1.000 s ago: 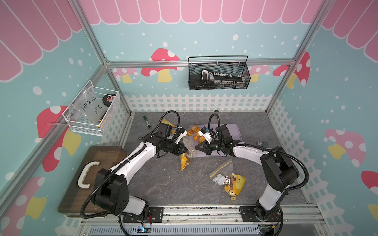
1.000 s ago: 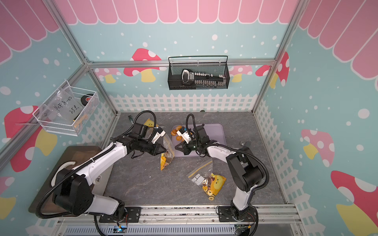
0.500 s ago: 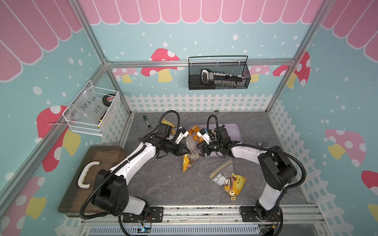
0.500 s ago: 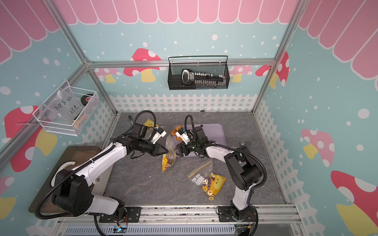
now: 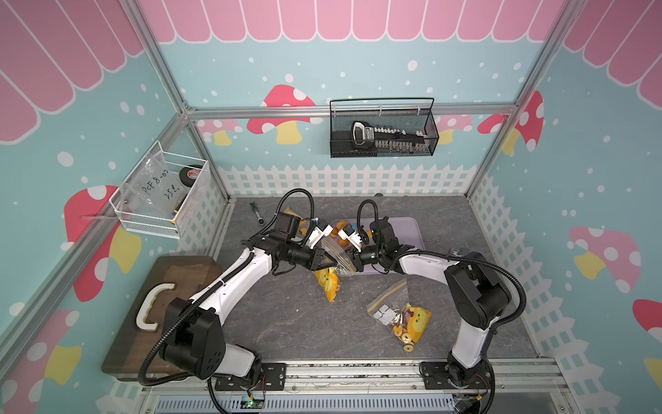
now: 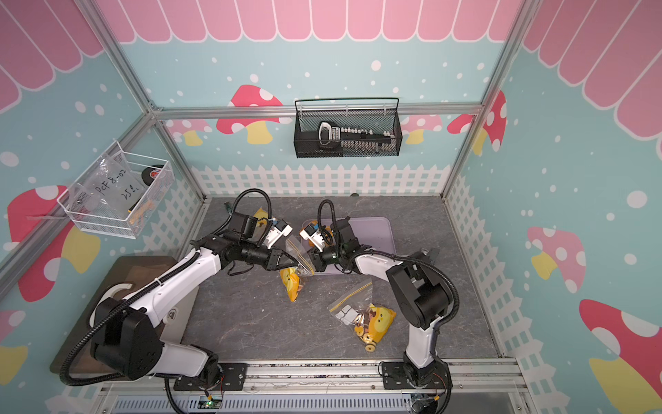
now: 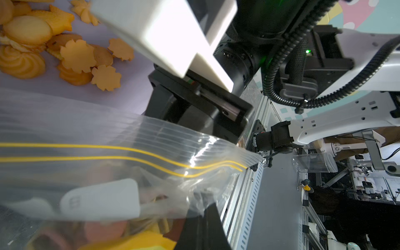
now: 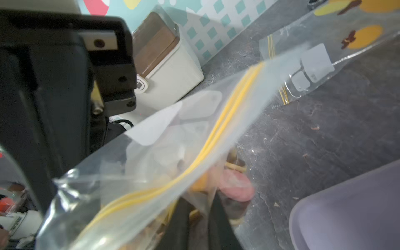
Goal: Pour cookies out of the ziploc bag
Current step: Open the ziploc bag at the center of the board.
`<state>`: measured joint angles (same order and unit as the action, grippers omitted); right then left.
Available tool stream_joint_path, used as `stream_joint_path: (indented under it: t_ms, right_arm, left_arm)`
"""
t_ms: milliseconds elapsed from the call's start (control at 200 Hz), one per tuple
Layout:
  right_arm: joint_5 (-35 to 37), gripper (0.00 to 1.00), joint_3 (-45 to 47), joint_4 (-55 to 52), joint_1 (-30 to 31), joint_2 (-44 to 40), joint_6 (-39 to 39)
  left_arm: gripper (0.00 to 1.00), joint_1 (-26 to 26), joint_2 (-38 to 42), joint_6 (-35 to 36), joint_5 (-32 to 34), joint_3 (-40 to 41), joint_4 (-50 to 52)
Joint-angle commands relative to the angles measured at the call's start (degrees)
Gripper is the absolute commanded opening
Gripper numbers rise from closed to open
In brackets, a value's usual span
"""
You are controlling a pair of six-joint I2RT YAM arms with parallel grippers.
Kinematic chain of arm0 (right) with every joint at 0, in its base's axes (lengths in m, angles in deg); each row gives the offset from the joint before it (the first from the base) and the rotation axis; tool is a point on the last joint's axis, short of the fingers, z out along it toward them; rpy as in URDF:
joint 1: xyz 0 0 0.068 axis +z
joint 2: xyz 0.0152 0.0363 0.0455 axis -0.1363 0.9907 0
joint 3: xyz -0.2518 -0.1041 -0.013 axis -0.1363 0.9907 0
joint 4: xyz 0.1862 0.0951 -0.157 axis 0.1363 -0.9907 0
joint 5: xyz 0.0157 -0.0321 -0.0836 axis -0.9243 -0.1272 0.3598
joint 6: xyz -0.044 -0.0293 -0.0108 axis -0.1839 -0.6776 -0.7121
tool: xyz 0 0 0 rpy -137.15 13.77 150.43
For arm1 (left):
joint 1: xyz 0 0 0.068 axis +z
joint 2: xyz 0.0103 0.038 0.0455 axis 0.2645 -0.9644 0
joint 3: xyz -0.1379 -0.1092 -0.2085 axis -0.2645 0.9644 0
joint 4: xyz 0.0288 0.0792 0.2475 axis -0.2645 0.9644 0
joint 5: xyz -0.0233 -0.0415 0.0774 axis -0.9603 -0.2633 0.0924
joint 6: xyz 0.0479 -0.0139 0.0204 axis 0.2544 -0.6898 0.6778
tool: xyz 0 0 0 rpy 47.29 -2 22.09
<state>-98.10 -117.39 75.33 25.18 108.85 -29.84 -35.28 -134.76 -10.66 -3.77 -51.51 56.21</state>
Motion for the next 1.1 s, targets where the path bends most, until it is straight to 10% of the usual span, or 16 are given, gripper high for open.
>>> stream_joint_path:
  t_ms: [0, 585, 1096]
  right_arm:
    - [-1.51, 0.00, -0.46, 2.62, 0.43, 0.50, 0.82]
    - [4.65, 0.00, 6.00, 3.90, -4.37, -4.98, 2.14]
    - [12.20, 0.00, 8.27, -3.65, -5.20, -5.28, -2.55]
  left_arm:
    - [0.00, 0.08, 1.69, 0.71, -1.88, -1.80, -1.53]
    - [0.00, 2.69, -0.18, -2.93, 21.50, 1.66, 0.04]
    - [0.00, 6.31, -3.49, -6.36, 28.52, 1.41, -0.11]
